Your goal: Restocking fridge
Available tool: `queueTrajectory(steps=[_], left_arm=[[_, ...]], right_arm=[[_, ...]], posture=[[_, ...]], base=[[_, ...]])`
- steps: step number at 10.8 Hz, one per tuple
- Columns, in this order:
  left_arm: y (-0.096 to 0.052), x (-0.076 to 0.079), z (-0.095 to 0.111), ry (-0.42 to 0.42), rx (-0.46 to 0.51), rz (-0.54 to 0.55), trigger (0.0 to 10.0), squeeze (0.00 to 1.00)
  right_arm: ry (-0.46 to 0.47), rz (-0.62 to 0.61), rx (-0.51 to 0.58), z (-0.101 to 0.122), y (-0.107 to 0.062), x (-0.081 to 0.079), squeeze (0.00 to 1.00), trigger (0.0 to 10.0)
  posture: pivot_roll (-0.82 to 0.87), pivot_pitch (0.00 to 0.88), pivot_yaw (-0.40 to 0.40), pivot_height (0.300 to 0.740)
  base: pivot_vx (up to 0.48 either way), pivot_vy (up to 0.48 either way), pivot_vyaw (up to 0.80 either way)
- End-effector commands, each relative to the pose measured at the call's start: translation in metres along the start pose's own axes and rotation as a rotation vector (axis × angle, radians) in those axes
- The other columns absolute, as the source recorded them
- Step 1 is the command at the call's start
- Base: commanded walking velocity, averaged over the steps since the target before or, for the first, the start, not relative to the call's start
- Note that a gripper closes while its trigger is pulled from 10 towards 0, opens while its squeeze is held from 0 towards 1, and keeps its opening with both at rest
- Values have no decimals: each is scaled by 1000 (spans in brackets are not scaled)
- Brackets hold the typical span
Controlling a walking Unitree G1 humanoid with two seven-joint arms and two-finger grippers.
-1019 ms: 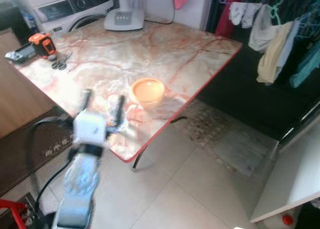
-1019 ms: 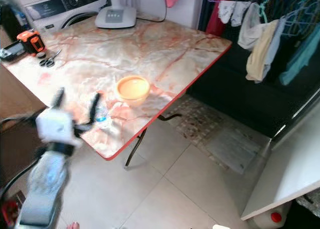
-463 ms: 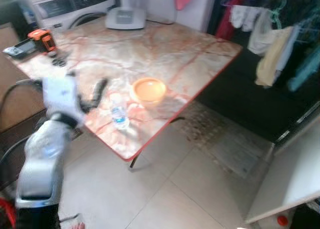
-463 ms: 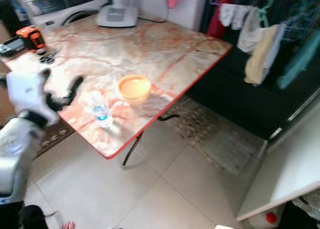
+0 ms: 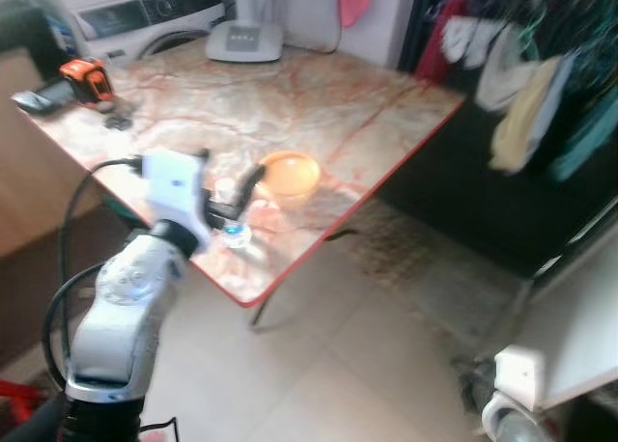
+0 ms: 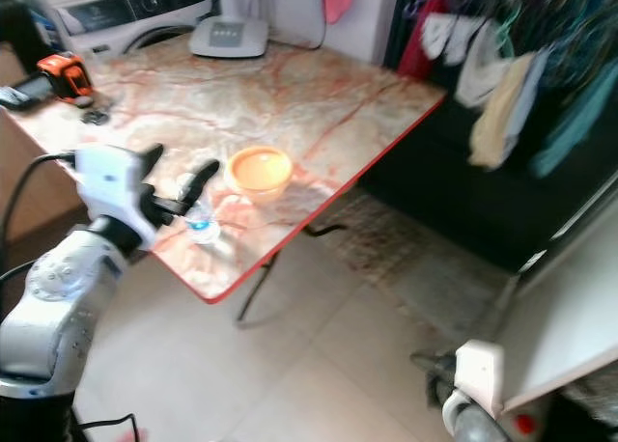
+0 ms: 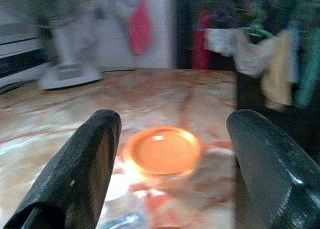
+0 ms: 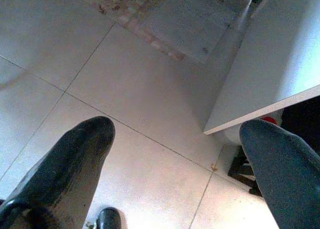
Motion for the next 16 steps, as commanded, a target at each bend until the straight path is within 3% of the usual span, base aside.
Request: queueTrajectory(steps=[1, 2, 3, 5, 6, 7, 8, 9, 10, 11, 12, 14, 15, 16], left_arm=[[1, 5, 7, -11, 19, -35, 10000, 0], [3, 7, 11, -53, 27, -47, 10000, 0], [1, 13, 13, -76, 0, -99, 10000, 0], [3, 7, 22, -39, -75, -105, 10000, 0], [3, -2, 30, 68, -223, -177, 10000, 0], [5, -8, 27, 56, -299, -155, 10000, 0], [12, -23, 22, 51, -359, -115, 10000, 0], [22, -44, 16, 2, -378, 20, 10000, 0], [23, -57, 8, -93, -422, 136, 10000, 0], [20, -64, 3, -120, -449, 222, 10000, 0], [18, -59, -1, -152, -486, 217, 10000, 0], [22, -45, 0, -100, -498, 89, 10000, 0], [22, -44, 4, 7, -476, 73, 10000, 0], [23, -45, 9, 31, -439, 103, 10000, 0]], right_arm=[[-15, -16, 14, 9, 1, 9, 0, 10000], [-87, -20, -43, 0, -1, 11, 0, 10000], [-234, 13, -162, -26, -5, 10, 0, 10000], [-237, 32, -209, -41, -9, 7, 0, 10000], [-242, 45, -250, -52, -11, -1, 0, 10000], [-219, 51, -256, -54, -11, -8, 0, 10000], [-220, 79, -256, -54, -10, -19, 0, 10000], [-210, 85, -255, -54, -10, -20, 0, 10000], [-204, 83, -258, -56, -10, -20, 0, 10000], [-209, 80, -268, -59, -12, -19, 0, 10000], [-218, 74, -289, -65, -14, -16, 0, 10000], [-209, 68, -303, -71, -17, -12, 0, 10000], [-192, 68, -301, -72, -17, -14, 0, 10000], [-186, 69, -303, -73, -17, -15, 0, 10000]], posture=[[130, 29, -37, 740], [149, 31, -48, 740], [151, 30, -67, 740], [213, 27, -81, 740], [228, 11, -72, 740], [219, 6, -68, 740], [210, 0, -65, 740], [186, 0, -54, 740], [173, 0, -48, 740], [167, 0, -47, 740], [160, 0, -42, 740], [149, 8, -24, 740], [139, 29, -9, 740], [132, 38, -4, 740]], base=[[0, 0, 0], [0, 0, 0], [0, 0, 0], [0, 0, 0], [0, 0, 0], [0, 0, 0], [0, 0, 0], [0, 0, 0], [0, 0, 0], [0, 0, 0], [0, 0, 0], [0, 0, 0], [0, 0, 0], [0, 0, 0]])
Point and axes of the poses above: a point about 5 cm out from each wrist's last joint towards the gripper, its own y axis pointing out of the wrist towards the gripper, its own z axis along the axis of the wrist's last joint, x = y × z, the point moved 2 cm from there along y, pointing out of the wrist towards the gripper, and after that the axes turned 14 degrees about y, right-handed, at the moved point
